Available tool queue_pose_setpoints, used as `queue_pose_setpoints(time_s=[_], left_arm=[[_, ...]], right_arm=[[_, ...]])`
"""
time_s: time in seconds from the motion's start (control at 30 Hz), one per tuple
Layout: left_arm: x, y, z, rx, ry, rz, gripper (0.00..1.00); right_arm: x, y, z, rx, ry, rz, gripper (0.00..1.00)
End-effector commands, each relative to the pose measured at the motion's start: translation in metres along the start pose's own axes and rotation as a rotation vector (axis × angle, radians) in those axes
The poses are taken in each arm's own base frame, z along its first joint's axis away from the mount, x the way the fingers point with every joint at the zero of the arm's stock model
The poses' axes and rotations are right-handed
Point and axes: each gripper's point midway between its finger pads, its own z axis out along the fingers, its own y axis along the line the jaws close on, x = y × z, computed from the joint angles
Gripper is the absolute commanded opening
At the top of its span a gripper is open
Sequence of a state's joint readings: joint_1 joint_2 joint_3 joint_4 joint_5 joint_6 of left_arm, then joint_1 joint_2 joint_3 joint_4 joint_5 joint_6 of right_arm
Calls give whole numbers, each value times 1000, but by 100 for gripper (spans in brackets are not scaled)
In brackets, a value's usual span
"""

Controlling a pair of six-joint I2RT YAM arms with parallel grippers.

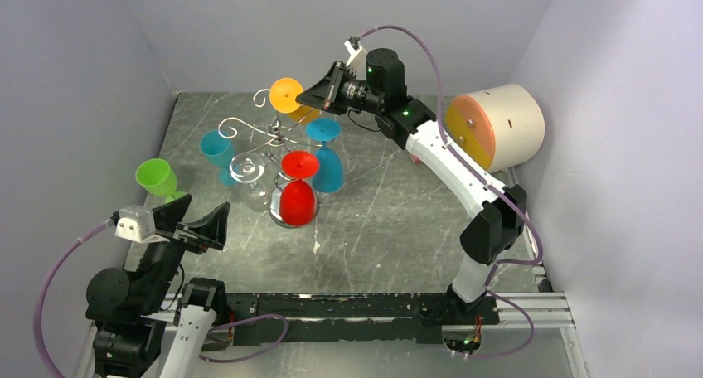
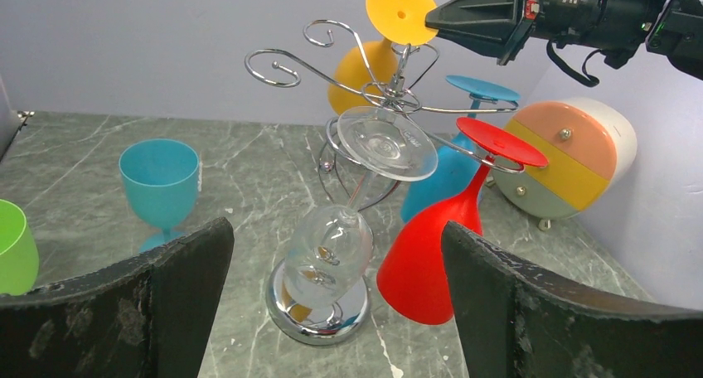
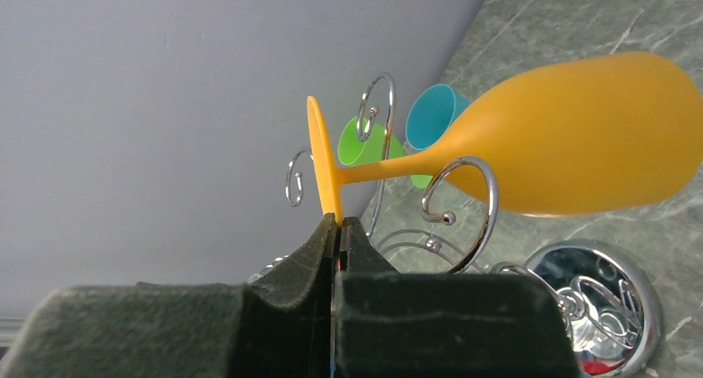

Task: Place the wine glass upside down on the wine glass rack

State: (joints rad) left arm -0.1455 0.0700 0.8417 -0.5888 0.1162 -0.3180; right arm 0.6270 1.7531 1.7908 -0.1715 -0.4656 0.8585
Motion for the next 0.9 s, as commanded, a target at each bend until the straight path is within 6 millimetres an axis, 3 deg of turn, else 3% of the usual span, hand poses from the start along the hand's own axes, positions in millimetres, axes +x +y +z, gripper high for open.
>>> queue_pose_setpoints(time_s=[0.0,0.57,0.87], left_arm=[[-10,-3,-6,3,-29,28,99],[-12,-2,-8,-7,-29,22,99],[-10,-2,-6,-8,-6,12,99]], right_arm=[[-7,12,-11,-15,-30,-27,0],[0,13,-20,-20,-29,-15,0],[-7,15,-32,4,-66,-34,0]])
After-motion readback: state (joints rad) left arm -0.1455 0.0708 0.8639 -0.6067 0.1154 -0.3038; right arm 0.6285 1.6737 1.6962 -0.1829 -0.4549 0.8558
